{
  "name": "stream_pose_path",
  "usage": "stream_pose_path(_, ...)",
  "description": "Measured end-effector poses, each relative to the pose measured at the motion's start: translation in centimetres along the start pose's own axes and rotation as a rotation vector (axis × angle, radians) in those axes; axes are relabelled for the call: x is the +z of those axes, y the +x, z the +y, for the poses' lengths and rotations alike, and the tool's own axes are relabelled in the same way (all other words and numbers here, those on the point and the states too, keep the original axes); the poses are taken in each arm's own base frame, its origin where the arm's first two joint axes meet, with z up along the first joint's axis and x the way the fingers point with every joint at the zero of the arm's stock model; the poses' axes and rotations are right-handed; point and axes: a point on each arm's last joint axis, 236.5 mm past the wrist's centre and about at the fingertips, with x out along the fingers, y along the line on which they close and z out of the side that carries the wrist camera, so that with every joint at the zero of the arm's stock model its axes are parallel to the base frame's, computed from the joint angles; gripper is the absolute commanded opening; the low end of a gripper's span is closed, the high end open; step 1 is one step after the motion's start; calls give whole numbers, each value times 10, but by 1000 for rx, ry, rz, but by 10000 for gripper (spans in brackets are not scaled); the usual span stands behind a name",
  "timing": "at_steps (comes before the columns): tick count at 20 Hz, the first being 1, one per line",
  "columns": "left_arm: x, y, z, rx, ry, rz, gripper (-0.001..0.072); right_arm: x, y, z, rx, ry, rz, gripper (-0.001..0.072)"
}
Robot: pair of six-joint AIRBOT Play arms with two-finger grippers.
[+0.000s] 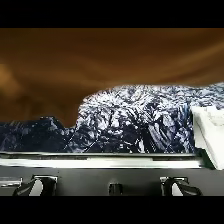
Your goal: Fold the clothes and pants, and hang the long-sleeved shirts on hangers.
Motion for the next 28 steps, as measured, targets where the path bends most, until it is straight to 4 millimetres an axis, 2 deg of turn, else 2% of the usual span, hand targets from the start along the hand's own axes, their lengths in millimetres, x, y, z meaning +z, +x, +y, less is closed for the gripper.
stream_pose_path(2, 10, -15, -3, 23, 12, -27, 23, 13, -23, 1, -11, 22, -52, 34)
stream_pose_path(5, 6, -15, 1, 38, -10, -8, 23, 19, -37, 0, -23, 65, -81, 34)
stream_pose_path(6, -4, -9, 3, 33, -28, 31, 22, 17, -35, -1, -25, 76, -70, 34)
stream_pose_path(7, -23, 0, 6, 24, -50, 101, 22, 9, -28, -2, -25, 87, -35, 34)
stream_pose_path(8, -52, 12, 10, 12, -91, 203, 22, -6, -15, -2, -22, 99, 27, 34)
stream_pose_path(9, -87, 25, 13, -13, -148, 319, 22, -32, 5, -2, -12, 119, 131, 34)
stream_pose_path(10, -125, 36, 12, -49, -208, 433, 22, -67, 28, -1, 2, 142, 265, 34)
stream_pose_path(12, -215, 57, 8, -122, -342, 678, 22, -168, 72, 7, 44, 196, 622, 33)
stream_pose_path(13, -265, 64, 2, -153, -407, 796, 23, -226, 90, 13, 67, 214, 814, 33)
stream_pose_path(15, -365, 74, -9, -171, -514, 993, 23, -331, 110, 29, 99, 228, 1114, 33)
stream_pose_path(17, -460, 71, -25, -169, -601, 1163, 23, -421, 128, 44, 104, 236, 1306, 34)
stream_pose_path(19, -539, 67, -39, -153, -665, 1297, 23, -489, 148, 55, 85, 267, 1407, 35)
stream_pose_path(20, -571, 67, -42, -139, -679, 1339, 24, -516, 162, 59, 75, 280, 1422, 35)
stream_pose_path(22, -619, 76, -45, -118, -692, 1383, 24, -547, 199, 64, 56, 310, 1370, 35)
stream_pose_path(23, -634, 84, -44, -110, -694, 1387, 24, -553, 219, 67, 51, 330, 1318, 35)
stream_pose_path(25, -657, 109, -44, -100, -687, 1359, 25, -552, 262, 71, 45, 385, 1172, 35)
stream_pose_path(28, -675, 150, -47, -82, -664, 1273, 25, -549, 308, 70, 24, 441, 1002, 35)
